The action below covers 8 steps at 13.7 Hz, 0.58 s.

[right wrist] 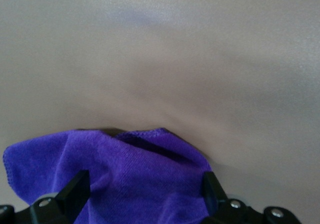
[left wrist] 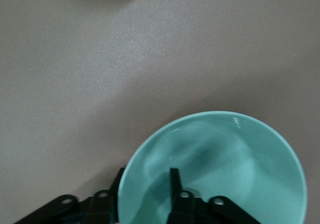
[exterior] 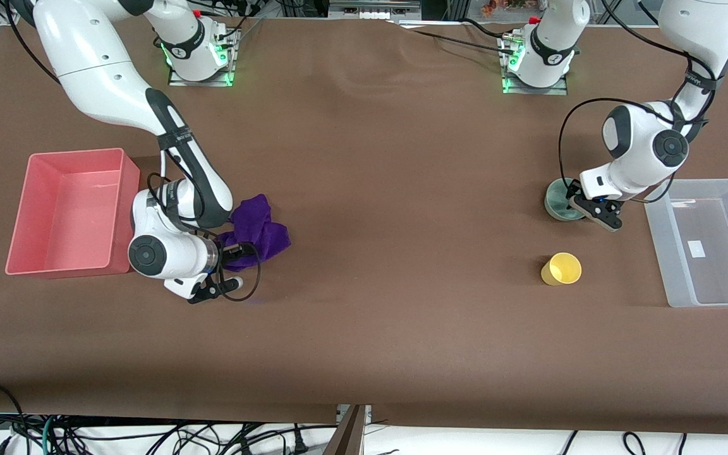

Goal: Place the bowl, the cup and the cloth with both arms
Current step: 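Grasp the purple cloth with the right gripper while the left gripper grasps the bowl, then carry the cloth to the pink bin while the left gripper lowers the bowl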

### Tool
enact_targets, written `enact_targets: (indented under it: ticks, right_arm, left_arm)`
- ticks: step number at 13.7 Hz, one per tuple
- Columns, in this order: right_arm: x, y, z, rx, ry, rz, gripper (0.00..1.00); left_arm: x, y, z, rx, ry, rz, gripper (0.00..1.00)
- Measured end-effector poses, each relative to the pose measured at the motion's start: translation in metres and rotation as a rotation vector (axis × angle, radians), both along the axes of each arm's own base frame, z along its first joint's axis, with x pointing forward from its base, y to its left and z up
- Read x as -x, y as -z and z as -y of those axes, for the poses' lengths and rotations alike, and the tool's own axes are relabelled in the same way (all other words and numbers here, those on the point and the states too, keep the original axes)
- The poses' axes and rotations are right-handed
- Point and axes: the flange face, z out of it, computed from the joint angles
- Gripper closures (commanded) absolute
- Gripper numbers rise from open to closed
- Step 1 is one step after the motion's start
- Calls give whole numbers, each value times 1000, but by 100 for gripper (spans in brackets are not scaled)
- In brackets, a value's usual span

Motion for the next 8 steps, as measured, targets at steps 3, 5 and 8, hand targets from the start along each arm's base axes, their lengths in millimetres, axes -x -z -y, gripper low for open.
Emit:
enact_targets:
  ticks: [3, 5, 8]
  right_arm:
    - [2, 2, -1, 0, -15, -13, 100]
    - [6, 3, -6, 1, -25, -23, 100]
    - [9, 3, -13, 4, -38, -36, 100]
  left_arm:
    - [-7, -7, 0, -2, 26, 19, 100]
    - [-15, -26, -2, -10, 41, 53, 100]
    - [-36, -83, -12, -13, 37, 4, 100]
